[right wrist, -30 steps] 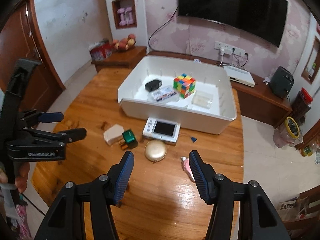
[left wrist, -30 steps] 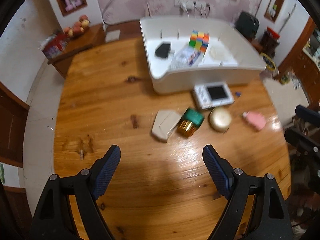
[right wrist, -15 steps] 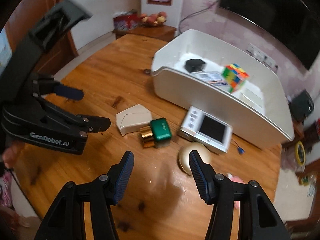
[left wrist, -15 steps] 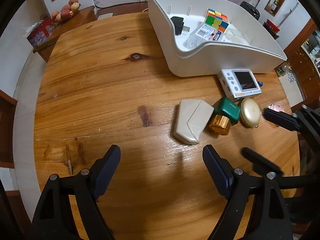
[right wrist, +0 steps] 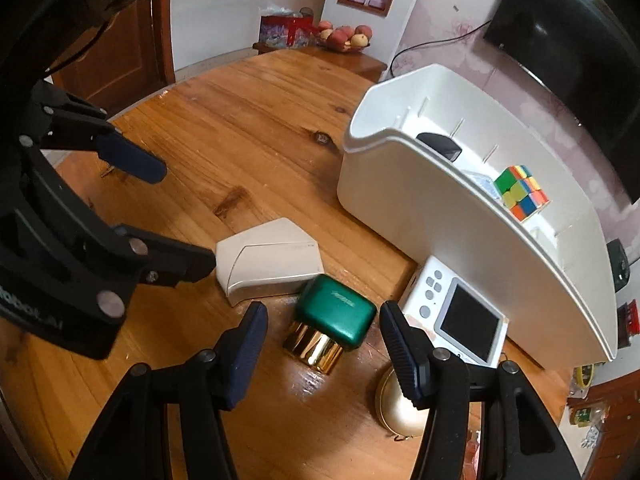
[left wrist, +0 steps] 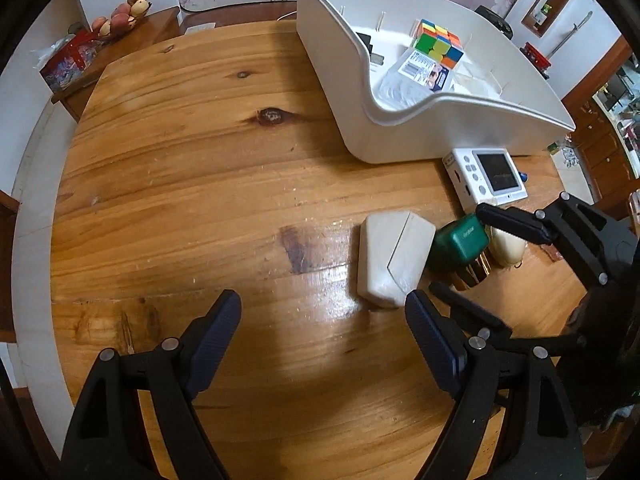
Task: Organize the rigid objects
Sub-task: 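Grasp the white wedge-shaped box with the left tool while the right tool grasps the green-and-gold item, then carry the wedge box with the left tool into the tray while the right tool carries the green item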
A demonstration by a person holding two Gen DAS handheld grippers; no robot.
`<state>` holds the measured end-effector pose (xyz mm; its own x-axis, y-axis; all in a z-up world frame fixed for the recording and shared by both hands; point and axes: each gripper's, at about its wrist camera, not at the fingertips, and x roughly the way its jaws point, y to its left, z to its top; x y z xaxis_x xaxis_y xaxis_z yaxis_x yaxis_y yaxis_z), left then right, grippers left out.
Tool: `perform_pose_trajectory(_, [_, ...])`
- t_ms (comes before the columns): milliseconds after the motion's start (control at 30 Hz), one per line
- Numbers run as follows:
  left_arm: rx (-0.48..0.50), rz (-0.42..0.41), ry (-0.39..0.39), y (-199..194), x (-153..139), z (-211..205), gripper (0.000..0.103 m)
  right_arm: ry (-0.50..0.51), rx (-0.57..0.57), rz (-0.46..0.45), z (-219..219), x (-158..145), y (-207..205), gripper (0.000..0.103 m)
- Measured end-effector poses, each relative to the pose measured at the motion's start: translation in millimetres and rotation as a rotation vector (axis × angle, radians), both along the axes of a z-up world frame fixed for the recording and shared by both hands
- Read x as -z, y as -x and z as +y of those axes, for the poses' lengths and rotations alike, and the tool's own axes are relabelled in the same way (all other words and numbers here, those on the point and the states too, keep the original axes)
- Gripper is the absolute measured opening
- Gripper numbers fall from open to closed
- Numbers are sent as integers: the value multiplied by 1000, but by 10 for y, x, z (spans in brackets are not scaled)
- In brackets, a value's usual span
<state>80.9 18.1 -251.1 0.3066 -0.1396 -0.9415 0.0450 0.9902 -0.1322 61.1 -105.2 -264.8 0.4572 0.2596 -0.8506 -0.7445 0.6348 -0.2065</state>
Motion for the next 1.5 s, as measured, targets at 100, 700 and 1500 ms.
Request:
perform_pose_trajectory(100, [5,-5,3,-8,-5,15,86,17,-45,-17,35,27,33,60])
perform_pose_trajectory(700, [76,16,52,-195,86,-229,86,-80,82,76,-159,44,-73,44])
perform_pose_trajectory(1500, [13,15,90,-271,154,-408,48,-270,321,280,-682,-77,-285,43])
